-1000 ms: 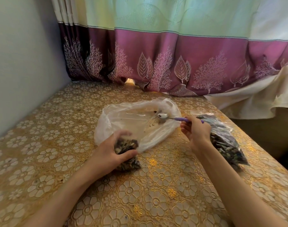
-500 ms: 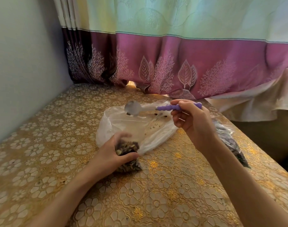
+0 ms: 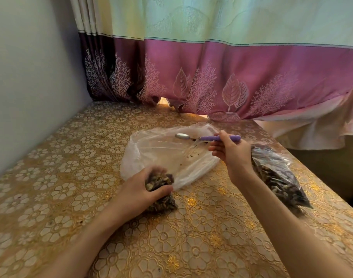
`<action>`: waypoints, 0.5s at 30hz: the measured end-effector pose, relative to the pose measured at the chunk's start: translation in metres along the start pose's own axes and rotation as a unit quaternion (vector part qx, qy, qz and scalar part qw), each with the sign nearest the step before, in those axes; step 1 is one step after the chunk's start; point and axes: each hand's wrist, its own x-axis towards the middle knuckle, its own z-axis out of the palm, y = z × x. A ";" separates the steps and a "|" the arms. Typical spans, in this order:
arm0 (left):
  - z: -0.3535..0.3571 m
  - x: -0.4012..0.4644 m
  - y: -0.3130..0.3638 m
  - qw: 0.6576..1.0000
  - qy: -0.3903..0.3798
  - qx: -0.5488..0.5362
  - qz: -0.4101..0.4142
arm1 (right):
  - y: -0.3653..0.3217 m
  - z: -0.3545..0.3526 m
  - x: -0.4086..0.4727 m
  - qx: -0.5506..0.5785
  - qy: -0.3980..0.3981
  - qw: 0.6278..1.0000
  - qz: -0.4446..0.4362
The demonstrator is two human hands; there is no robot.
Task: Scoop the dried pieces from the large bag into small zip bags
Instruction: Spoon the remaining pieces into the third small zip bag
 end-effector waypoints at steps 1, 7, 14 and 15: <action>0.000 0.000 0.000 1.000 0.004 0.003 0.000 | 0.007 0.001 0.003 -0.011 0.018 1.000 0.006; 0.001 0.002 -0.002 1.000 0.006 0.010 -0.013 | 0.032 0.004 0.018 -0.052 0.079 0.995 0.035; 0.002 0.002 -0.002 1.000 0.004 0.003 -0.019 | 0.034 -0.002 0.026 -0.147 0.153 0.977 -0.013; 0.002 0.002 -0.002 1.000 0.005 0.003 -0.019 | 0.033 -0.003 0.027 -0.155 0.162 0.974 -0.018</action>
